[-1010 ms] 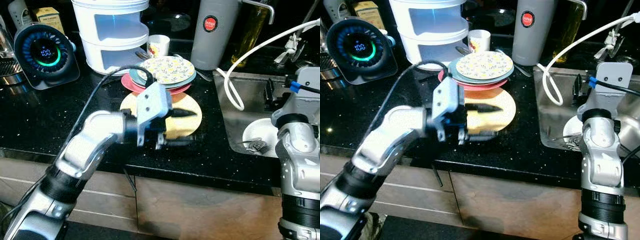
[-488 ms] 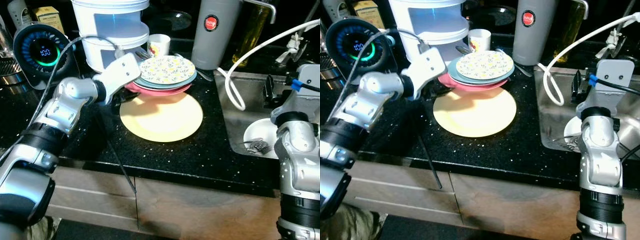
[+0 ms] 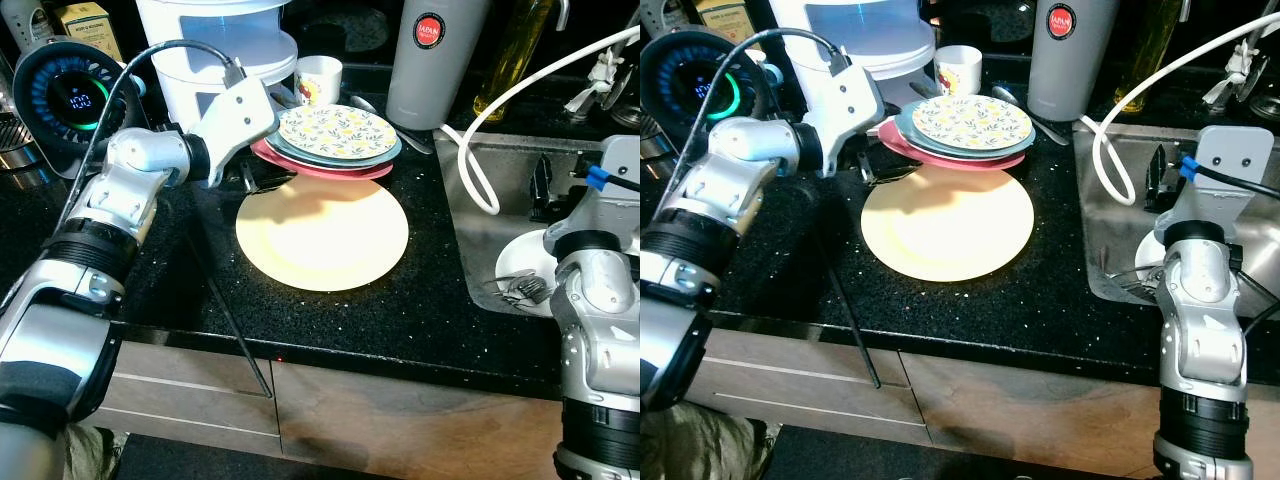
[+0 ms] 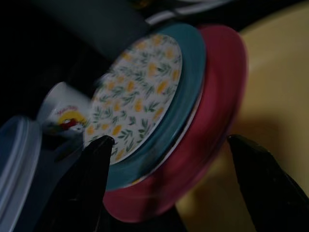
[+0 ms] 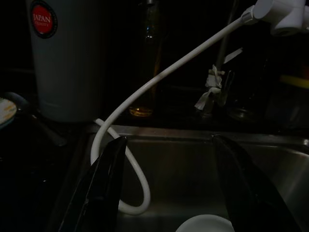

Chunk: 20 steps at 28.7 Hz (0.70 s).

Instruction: Kitchen organization

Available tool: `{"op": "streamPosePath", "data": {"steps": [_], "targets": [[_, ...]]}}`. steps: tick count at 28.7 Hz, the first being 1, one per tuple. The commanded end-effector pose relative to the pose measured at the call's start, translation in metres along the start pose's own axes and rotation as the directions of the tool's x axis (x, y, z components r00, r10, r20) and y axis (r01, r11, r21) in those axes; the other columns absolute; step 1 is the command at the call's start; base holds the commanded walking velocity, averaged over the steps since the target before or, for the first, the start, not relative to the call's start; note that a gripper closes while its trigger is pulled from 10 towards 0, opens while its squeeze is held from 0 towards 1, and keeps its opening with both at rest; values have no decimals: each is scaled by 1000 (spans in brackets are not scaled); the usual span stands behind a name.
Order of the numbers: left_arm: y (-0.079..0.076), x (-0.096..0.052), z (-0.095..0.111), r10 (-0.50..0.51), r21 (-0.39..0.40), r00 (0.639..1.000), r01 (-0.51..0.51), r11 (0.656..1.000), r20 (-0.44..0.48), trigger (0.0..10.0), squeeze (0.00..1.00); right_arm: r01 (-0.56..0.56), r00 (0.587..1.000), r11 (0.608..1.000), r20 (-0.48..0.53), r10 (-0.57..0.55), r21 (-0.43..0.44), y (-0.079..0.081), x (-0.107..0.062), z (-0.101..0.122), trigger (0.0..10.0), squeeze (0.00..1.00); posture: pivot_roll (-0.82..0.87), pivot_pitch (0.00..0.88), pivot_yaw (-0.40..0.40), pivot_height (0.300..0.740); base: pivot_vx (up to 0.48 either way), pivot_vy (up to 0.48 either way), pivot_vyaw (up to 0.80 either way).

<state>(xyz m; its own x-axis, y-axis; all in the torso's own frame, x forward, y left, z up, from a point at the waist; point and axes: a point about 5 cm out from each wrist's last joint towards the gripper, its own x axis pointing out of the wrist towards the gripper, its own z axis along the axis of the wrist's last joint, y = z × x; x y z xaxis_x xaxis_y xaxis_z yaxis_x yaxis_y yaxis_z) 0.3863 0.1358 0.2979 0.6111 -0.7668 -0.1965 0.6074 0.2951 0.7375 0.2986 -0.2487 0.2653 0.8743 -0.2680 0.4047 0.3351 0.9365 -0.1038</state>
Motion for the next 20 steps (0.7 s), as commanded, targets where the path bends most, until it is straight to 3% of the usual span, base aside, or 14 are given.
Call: {"op": "streamPosePath", "data": {"steps": [1,4,6,9,11,16,17,18,19,20], "targets": [[-4,1,-5,-49,57,998,52,997,-42,10000,0,-16,1000,1000,7,16,8,5,-2,4,10000,0,29,133,66,740,0,0,0],[-12,7,-8,-86,95,994,92,991,-63,10000,0,-32,999,999,15,31,18,10,-1,6,10000,0,29,140,70,740,0,0,0],[-20,15,-15,-91,158,988,111,981,-127,10000,0,-41,999,999,26,40,29,13,0,9,10000,0,29,145,72,740,0,0,0],[-31,28,-25,-16,276,982,68,959,-189,10000,0,-45,998,998,37,43,38,15,1,13,10000,0,25,150,77,740,0,0,0],[-36,35,-27,42,312,984,14,950,-173,10000,0,-47,998,998,40,45,42,16,0,13,10000,0,21,149,77,740,0,0,0],[-47,42,-34,86,373,978,-9,928,-189,10000,0,-50,998,998,36,49,48,18,0,13,10000,0,19,138,72,740,0,0,0],[-48,44,-36,87,373,975,-5,928,-203,8706,0,-51,998,997,36,50,49,19,0,13,10000,0,18,136,71,740,0,0,0],[-50,44,-37,87,373,973,-2,928,-211,8706,0,-52,998,997,36,50,50,19,0,13,10000,0,18,136,71,740,0,0,0],[-52,47,-39,90,389,969,6,921,-229,941,0,-54,998,997,36,52,51,20,0,13,10000,0,16,129,69,740,0,0,0],[-52,47,-39,103,406,968,-1,914,-228,0,0,-55,998,997,37,53,52,20,0,13,10000,0,15,125,70,740,0,0,0]]}}
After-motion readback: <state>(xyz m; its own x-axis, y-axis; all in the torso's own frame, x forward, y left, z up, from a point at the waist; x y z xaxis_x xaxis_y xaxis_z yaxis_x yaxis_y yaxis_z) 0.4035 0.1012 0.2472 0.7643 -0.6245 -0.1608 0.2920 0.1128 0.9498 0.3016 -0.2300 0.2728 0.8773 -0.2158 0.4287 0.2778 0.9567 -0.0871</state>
